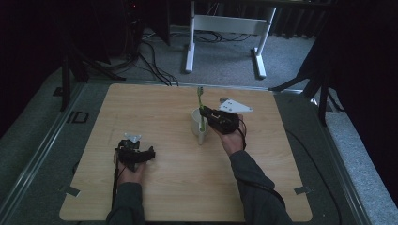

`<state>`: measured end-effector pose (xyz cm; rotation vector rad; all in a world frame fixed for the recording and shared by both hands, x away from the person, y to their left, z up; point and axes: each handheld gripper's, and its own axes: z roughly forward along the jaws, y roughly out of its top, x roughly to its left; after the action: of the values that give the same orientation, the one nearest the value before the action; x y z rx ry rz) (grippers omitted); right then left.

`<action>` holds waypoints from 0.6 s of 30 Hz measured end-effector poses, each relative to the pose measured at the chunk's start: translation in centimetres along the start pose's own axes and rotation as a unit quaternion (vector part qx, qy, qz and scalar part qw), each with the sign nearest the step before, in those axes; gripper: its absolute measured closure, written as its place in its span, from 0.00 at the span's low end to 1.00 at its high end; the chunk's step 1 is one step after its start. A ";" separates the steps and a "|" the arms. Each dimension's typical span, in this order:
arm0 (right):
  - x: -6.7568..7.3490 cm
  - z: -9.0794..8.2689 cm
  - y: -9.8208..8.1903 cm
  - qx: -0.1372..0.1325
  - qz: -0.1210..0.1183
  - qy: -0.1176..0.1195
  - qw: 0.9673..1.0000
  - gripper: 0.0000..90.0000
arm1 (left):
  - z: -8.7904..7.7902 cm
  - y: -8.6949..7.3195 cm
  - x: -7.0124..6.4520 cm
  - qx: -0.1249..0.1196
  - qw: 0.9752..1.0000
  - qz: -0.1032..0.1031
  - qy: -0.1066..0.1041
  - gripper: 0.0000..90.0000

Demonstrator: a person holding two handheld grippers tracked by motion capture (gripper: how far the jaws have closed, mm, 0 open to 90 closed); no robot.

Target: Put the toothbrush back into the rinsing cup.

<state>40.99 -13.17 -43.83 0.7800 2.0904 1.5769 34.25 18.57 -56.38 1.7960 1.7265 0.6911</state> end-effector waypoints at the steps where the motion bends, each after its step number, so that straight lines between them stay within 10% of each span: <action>1: 0.0 0.0 0.0 0.000 0.000 0.000 1.000 0.91 | 0.0 0.0 0.0 0.000 1.000 0.000 0.000 0.10; 18: 0.1 0.1 -1.1 0.004 0.005 0.000 1.000 0.91 | 0.0 0.0 0.0 0.000 1.000 0.000 0.000 0.10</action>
<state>40.78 -13.28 -44.89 0.7947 2.0976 1.5735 34.25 18.57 -56.39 1.7959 1.7258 0.6913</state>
